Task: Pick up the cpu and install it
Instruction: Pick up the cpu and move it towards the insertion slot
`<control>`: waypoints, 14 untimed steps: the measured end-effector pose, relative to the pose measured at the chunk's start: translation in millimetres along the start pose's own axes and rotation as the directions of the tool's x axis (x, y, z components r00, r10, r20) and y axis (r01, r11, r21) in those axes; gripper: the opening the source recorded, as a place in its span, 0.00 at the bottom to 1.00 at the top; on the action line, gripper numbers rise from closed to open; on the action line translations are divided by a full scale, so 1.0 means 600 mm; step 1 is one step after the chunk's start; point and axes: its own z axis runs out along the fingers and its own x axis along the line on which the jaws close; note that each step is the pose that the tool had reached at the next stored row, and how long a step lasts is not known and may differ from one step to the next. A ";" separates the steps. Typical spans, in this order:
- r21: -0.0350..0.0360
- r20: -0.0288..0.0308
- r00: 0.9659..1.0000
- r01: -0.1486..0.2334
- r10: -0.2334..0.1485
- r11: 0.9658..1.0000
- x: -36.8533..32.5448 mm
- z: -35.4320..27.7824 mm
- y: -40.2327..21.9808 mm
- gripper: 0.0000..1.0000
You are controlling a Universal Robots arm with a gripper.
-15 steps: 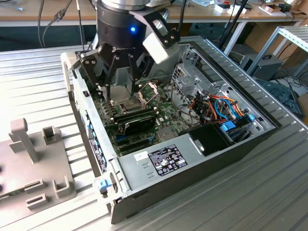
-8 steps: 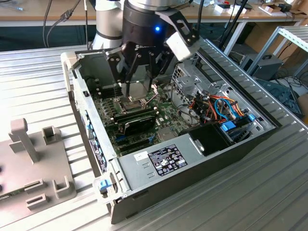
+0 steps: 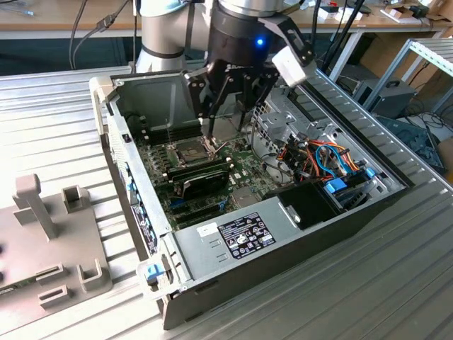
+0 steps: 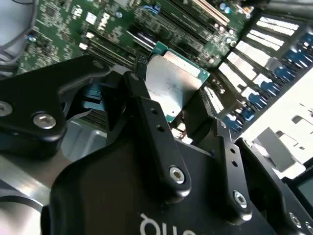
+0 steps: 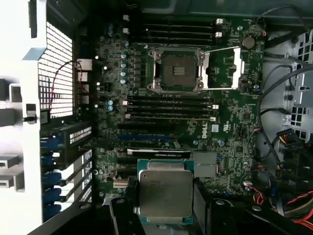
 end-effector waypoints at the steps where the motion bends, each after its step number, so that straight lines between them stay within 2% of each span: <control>1: 0.000 0.000 1.000 0.000 0.000 1.000 -0.006 0.000 0.000 0.55; 7: 0.000 -0.002 1.000 0.000 0.000 1.000 -0.047 0.001 -0.001 0.55; 8: 0.000 -0.002 1.000 0.000 0.000 1.000 -0.050 0.002 0.000 0.55; 12: 0.001 -0.003 1.000 0.000 0.000 1.000 -0.051 0.005 0.026 0.55; 14: 0.001 -0.003 1.000 0.000 0.000 1.000 -0.051 0.005 0.035 0.55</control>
